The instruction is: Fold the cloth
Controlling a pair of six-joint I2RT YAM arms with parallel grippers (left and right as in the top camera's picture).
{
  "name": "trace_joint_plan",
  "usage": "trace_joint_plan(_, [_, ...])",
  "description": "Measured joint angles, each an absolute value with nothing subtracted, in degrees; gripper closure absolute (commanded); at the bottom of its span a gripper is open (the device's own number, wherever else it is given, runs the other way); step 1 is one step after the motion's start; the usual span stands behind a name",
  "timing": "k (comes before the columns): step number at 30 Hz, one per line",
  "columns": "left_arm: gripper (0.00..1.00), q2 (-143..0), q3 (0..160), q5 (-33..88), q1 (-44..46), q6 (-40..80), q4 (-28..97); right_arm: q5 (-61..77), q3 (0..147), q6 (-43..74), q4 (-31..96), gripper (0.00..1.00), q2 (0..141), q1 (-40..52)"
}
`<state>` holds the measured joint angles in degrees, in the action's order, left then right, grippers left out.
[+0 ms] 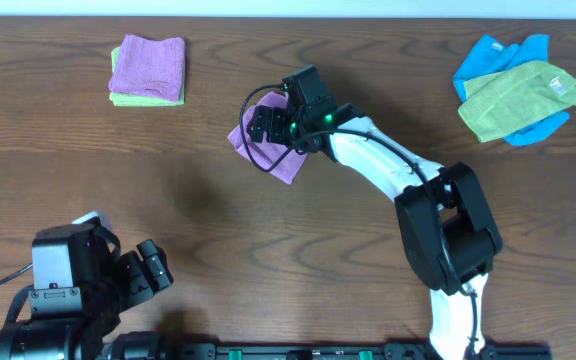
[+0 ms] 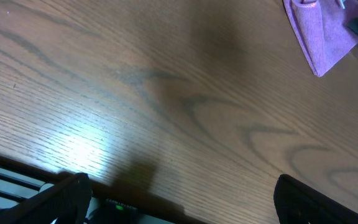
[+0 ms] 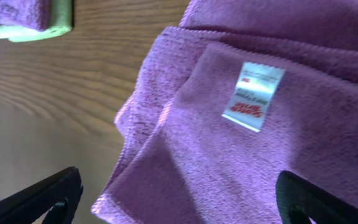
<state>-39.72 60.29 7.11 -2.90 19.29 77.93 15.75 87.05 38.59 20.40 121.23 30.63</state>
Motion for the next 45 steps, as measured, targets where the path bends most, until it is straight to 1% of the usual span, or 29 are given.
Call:
trace_joint_plan(4, [0.05, -39.72, 60.29, 7.11, -2.90, 19.31, 77.91, 14.72, 87.07, 37.39, 22.96, 0.08, 121.40, 30.63])
trace_joint_plan(5, [0.05, -39.72, 60.29, 7.11, -2.90, 19.31, 77.91, 14.57, 87.07, 37.15, 23.62, 0.12, 121.62, 30.63])
trace_joint_plan(6, [0.05, -39.72, 60.29, 7.14, -2.90, 19.31, 77.91, 14.48, 87.07, 36.82, 23.90, 0.22, 122.13, 30.68])
trace_joint_plan(10, [0.05, -39.72, 60.29, 7.11, -2.90, 19.31, 77.69, 14.22, 87.07, 36.01, 22.37, 0.81, 125.27, 31.16])
trace_joint_plan(11, [0.05, -39.72, 60.29, 7.14, -2.90, 19.31, 77.69, 14.20, 87.07, 35.90, 21.91, 0.93, 125.89, 31.27])
trace_joint_plan(12, [0.05, -39.72, 60.29, 7.11, -2.90, 19.31, 77.69, 14.15, 87.07, 35.73, 21.65, 0.98, 126.19, 31.31])
trace_joint_plan(17, [0.05, -39.72, 60.29, 7.14, -2.90, 19.31, 77.65, 14.24, 87.44, 33.67, 25.21, 0.98, 126.39, 31.40])
trace_joint_plan(23, [0.05, -39.72, 60.29, 7.14, -2.90, 19.31, 77.54, 13.58, 89.21, 28.03, 39.29, 0.99, 125.45, 31.46])
trace_joint_plan(28, [0.05, -39.72, 60.29, 7.14, -2.90, 19.31, 77.49, 12.16, 89.56, 18.70, 48.56, 0.98, 124.75, 31.48])
trace_joint_plan(30, [0.05, -39.72, 60.29, 7.14, -2.90, 19.31, 77.43, 11.49, 89.73, 12.62, 52.01, 0.99, 124.66, 31.48])
trace_joint_plan(35, [0.05, -39.72, 60.29, 7.14, -2.90, 19.31, 77.30, 5.61, 89.86, 0.86, 60.03, 0.98, 124.49, 31.81])
trace_joint_plan(38, [0.05, -39.72, 60.29, 7.14, -2.90, 19.33, 77.25, -1.04, 89.73, -3.14, 62.19, 0.99, 124.46, 32.12])
trace_joint_plan(40, [0.05, -39.72, 60.29, 7.14, -2.90, 19.31, 76.90, -2.74, 89.54, -4.14, 61.87, 0.98, 124.44, 32.08])
trace_joint_plan(45, [0.05, -39.72, 60.29, 7.09, -2.90, 19.31, 76.12, -4.67, 88.77, -3.99, 56.75, 0.99, 123.57, 31.79])
